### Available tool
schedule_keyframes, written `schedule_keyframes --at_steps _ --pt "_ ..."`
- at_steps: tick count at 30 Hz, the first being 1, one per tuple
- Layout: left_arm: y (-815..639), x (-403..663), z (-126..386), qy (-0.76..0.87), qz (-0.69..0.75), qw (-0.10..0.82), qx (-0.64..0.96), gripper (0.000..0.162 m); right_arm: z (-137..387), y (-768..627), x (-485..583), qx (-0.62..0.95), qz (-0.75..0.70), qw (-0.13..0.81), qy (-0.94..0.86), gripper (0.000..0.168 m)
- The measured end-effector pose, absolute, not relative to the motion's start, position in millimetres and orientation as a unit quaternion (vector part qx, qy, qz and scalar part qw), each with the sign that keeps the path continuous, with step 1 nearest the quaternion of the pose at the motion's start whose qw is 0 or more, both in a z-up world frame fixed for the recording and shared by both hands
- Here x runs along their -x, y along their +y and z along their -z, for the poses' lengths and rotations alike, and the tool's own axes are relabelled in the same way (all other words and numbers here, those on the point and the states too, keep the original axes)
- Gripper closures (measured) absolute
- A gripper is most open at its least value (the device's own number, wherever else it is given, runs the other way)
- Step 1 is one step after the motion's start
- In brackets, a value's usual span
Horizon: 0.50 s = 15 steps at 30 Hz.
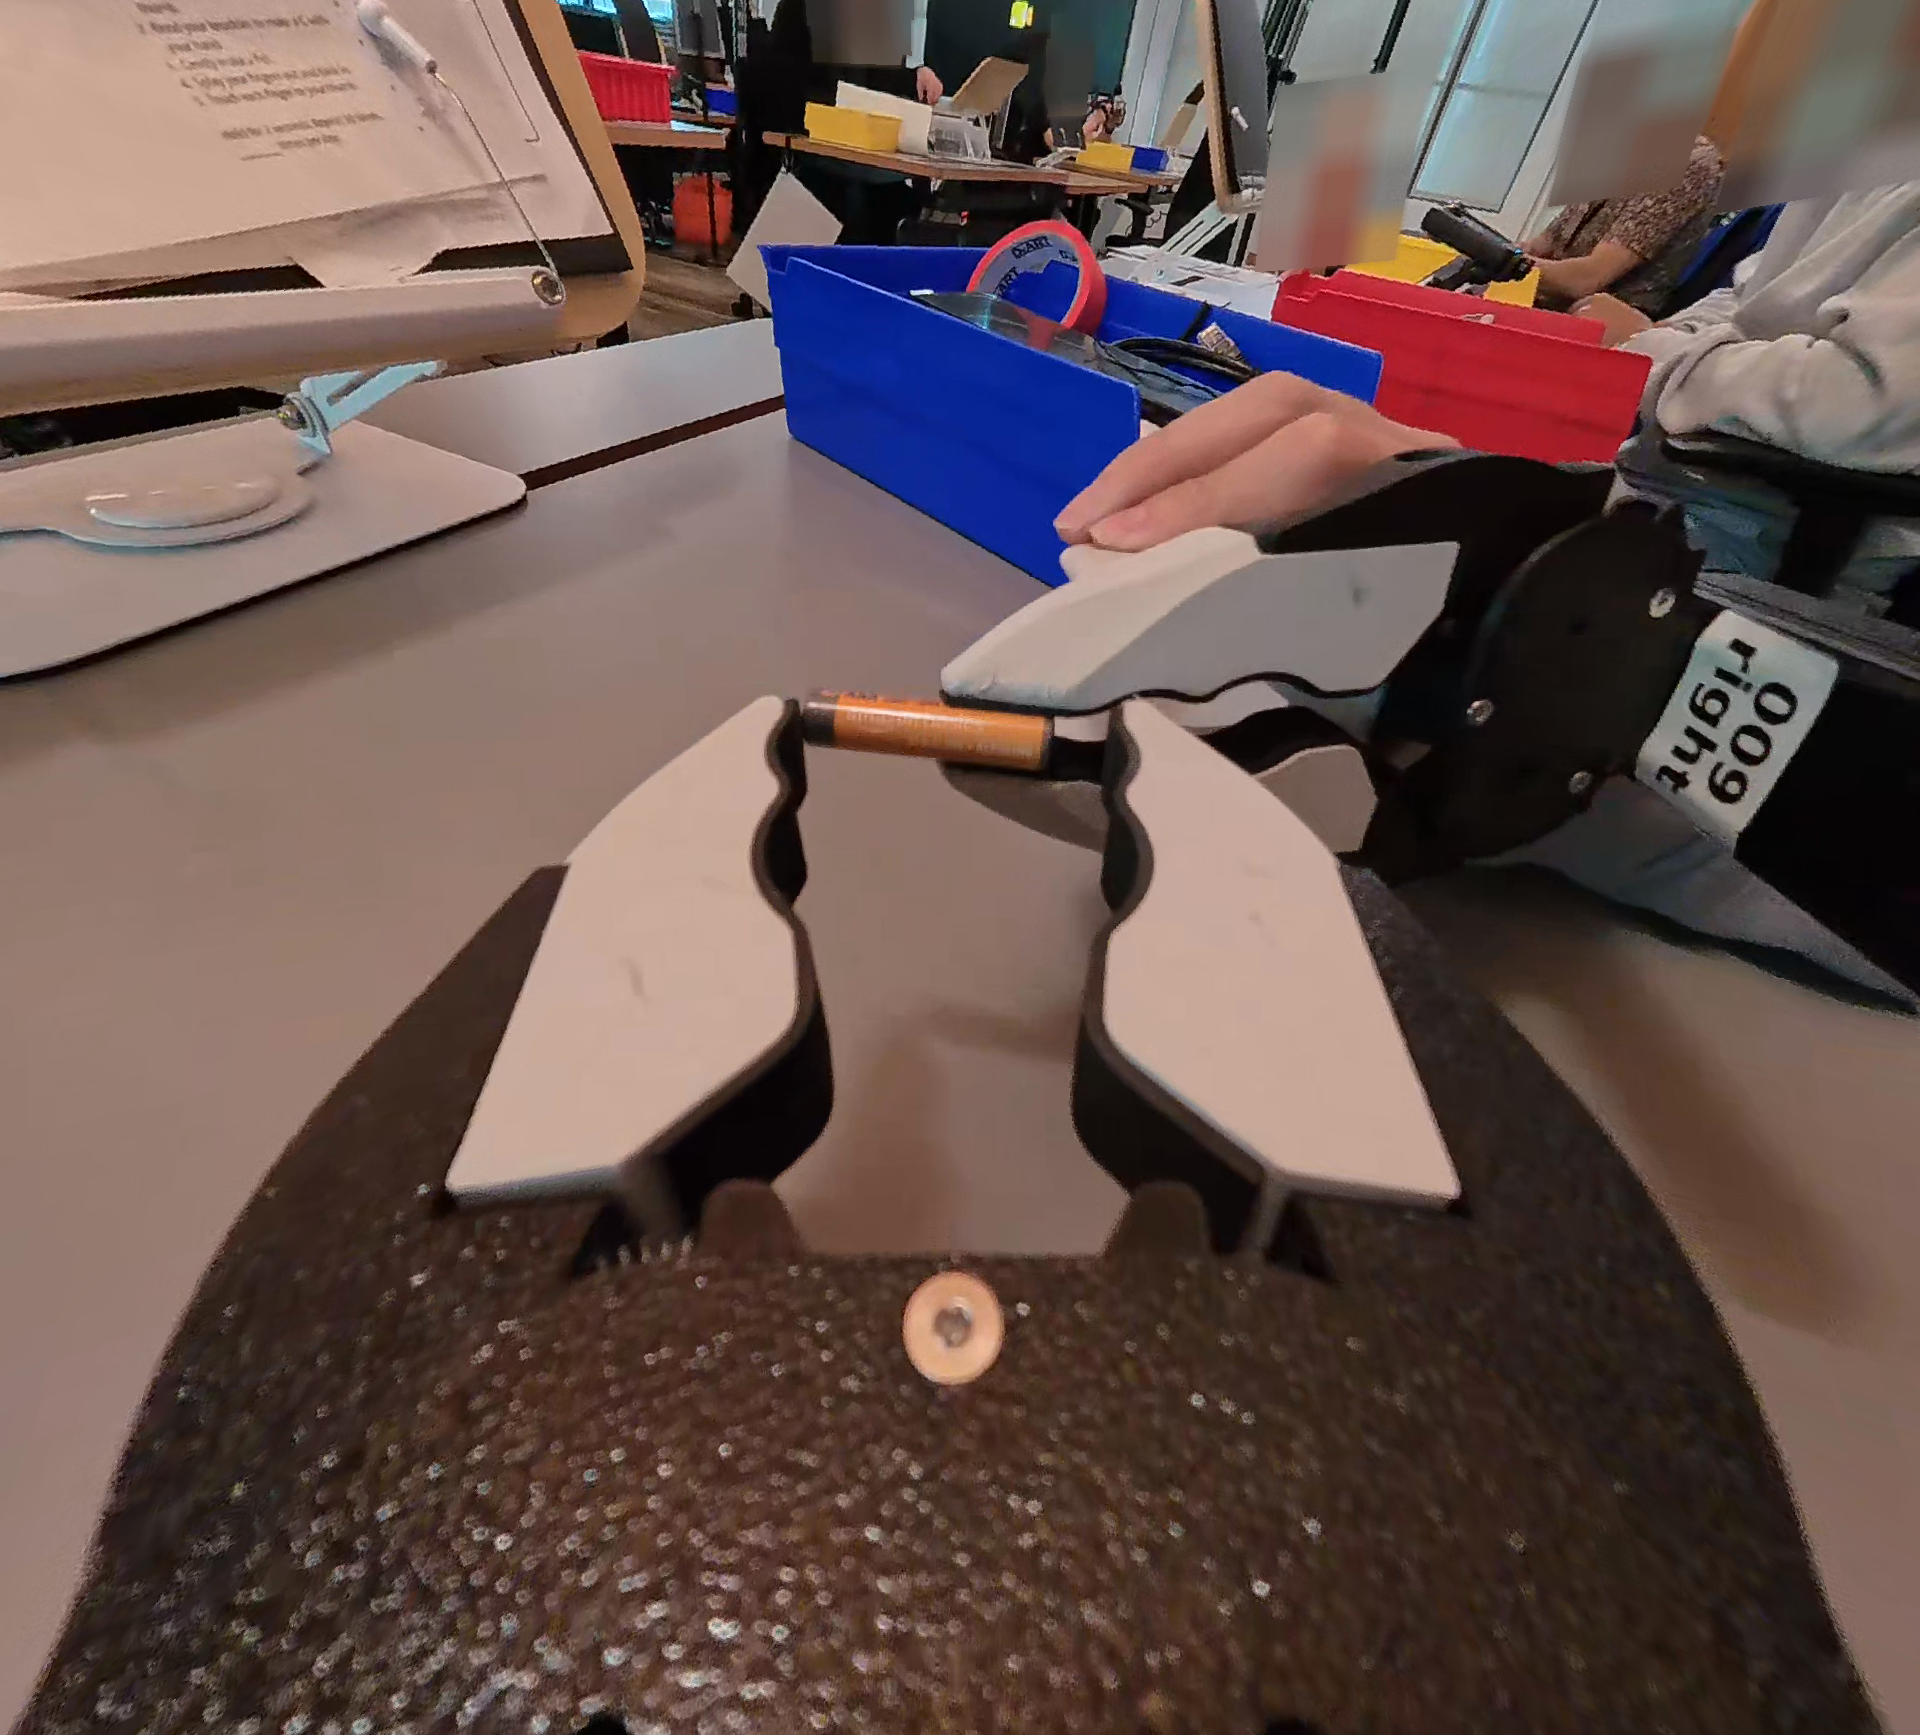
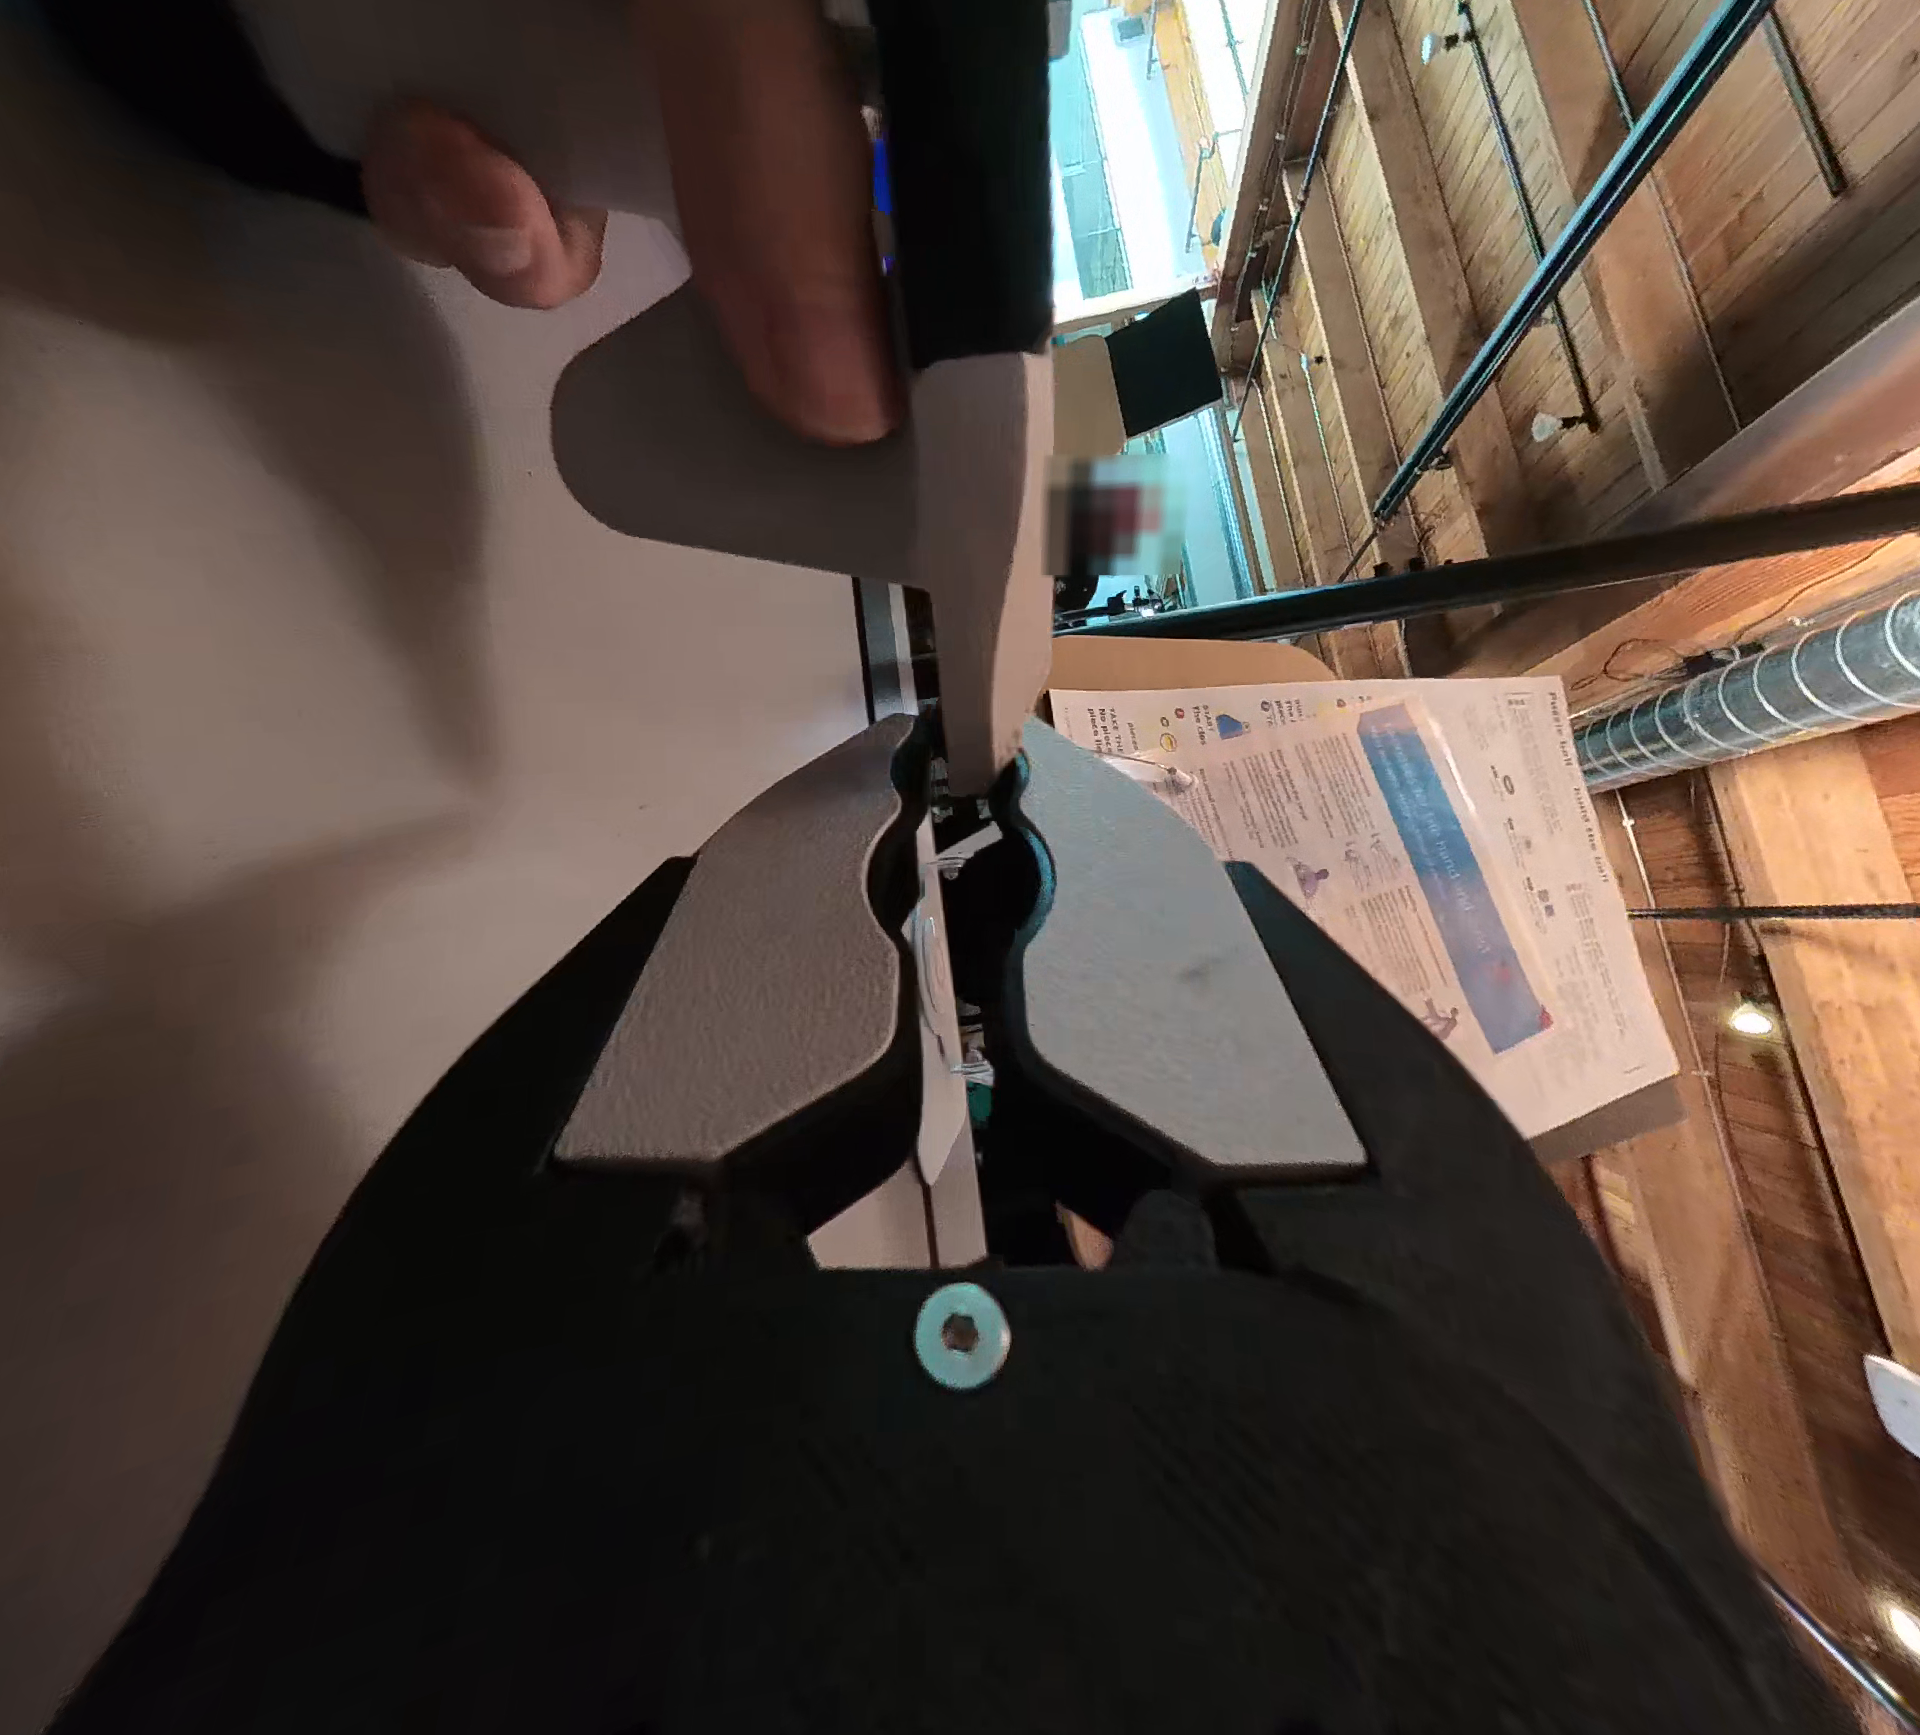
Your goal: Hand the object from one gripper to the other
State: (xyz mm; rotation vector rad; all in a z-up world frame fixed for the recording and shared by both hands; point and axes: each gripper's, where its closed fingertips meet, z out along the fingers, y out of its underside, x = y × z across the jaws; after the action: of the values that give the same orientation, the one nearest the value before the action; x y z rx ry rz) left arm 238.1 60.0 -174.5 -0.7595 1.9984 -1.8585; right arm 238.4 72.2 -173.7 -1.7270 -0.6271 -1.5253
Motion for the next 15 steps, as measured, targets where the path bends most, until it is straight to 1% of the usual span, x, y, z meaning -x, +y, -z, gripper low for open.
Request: schedule_keyframes --at_steps 2,4,5,7,8,10,11,12,13,14,15 --pt "60 -238 176 0.699 0.647 0.148 0.266 0.108 174 72 -238 0.675 0.592 0.365 -0.246 0.158" --pt "61 -238 177 0.703 0.644 0.148 0.262 0.114 173 72 -236 0.678 0.581 0.383 -0.235 0.159" --pt "62 -238 176 0.705 0.644 0.149 0.259 0.117 173 73 -235 0.683 0.566 0.403 -0.223 0.158" --pt "62 -236 172 0.700 0.653 0.147 0.249 0.117 169 71 -233 0.701 0.512 0.463 -0.178 0.154" --pt "63 -236 169 0.695 0.658 0.158 0.243 0.117 166 70 -233 0.710 0.478 0.495 -0.151 0.147" --pt "67 -238 163 0.691 0.658 0.195 0.228 0.117 161 67 -232 0.722 0.393 0.562 -0.096 0.124" --pt "69 -238 158 0.687 0.659 0.220 0.212 0.117 161 66 -229 0.730 0.333 0.593 -0.072 0.115" --pt "71 -236 152 0.681 0.663 0.246 0.191 0.117 164 66 -226 0.741 0.260 0.618 -0.046 0.110" --pt "71 -234 146 0.673 0.668 0.268 0.168 0.117 167 65 -223 0.749 0.182 0.637 -0.012 0.102" --pt "71 -231 141 0.668 0.670 0.289 0.145 0.117 169 65 -219 0.750 0.091 0.654 0.024 0.091" --pt "70 -228 138 0.668 0.667 0.308 0.119 0.117 168 64 -211 0.741 -0.012 0.669 0.056 0.084"
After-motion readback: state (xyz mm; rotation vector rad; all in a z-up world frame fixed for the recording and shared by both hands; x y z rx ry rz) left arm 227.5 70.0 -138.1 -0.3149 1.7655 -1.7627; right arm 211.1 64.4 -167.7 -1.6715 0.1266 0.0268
